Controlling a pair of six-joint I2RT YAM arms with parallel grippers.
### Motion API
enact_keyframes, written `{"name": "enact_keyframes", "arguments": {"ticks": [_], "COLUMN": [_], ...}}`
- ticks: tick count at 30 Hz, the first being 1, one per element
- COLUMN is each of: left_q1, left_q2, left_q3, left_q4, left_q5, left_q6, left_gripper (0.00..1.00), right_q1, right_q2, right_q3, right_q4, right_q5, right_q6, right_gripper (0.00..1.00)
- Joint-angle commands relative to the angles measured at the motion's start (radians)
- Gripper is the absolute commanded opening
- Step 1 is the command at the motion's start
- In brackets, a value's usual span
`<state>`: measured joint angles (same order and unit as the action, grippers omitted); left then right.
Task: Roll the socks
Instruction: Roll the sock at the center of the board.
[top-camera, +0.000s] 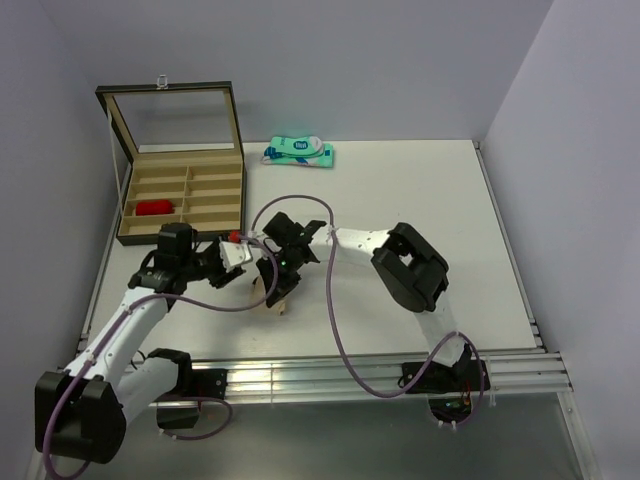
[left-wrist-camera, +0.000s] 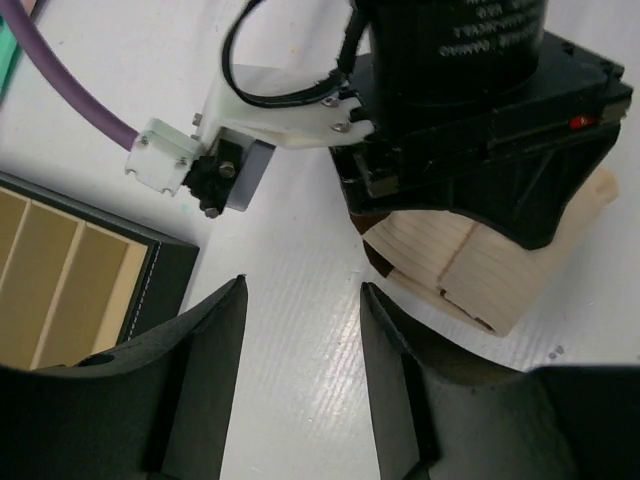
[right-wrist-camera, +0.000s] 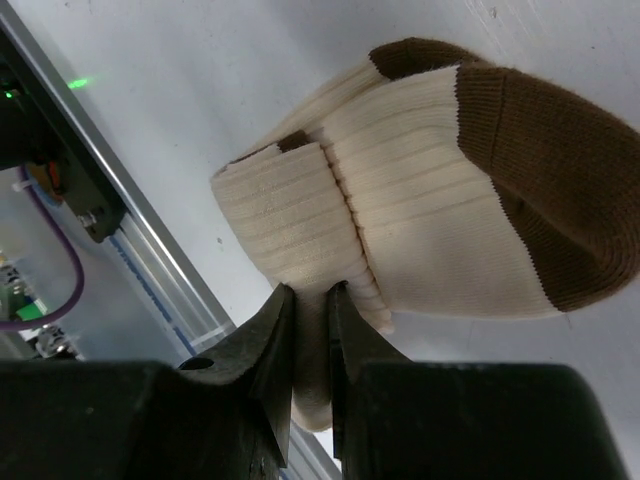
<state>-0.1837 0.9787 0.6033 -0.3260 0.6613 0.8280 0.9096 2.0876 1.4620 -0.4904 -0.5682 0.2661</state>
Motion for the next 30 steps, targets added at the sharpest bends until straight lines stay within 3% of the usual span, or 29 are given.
{"name": "enact_keyframes", "arguments": {"ticks": [1,6,8,16,30], "left_q1": [-0.037,-0.117,-0.134,-0.204,-0.327], "left_q2": [-0.056,-0.068,-0.075,-0.051,0.043], "left_q3": [-0.072,-0.126,-0.154,-0.195,-0.263], "left_q4": [0.001,-0.036,-0.033,-0.022,0.267], "left_q5": [-0.019,-0.025,-0.032,-0.031,-0.195], "left_q6": [0.107,0.151,0.167,0.233,0.119], "left_gripper": [0.56,0.57,0.63,0.69,0.56], "right_q1": [-0.015,-0.055,-0.063,-0.092,-0.103], "right_q2": [0.069,0.086,0.085,0.104,0.118], "right_q3": [0.012,0.024,0.027,0.070,0.084], "right_q4": [-0.022,-0.020,-0.025,-0.071,-0.093], "right_q5": [-0.004,-0.045,-0.067,-0.105,-0.119], "right_q6": [0.004,0.022,0.022,0.015,0.012], "right_gripper": [0.03,0.04,0.04,0.06,0.05]}}
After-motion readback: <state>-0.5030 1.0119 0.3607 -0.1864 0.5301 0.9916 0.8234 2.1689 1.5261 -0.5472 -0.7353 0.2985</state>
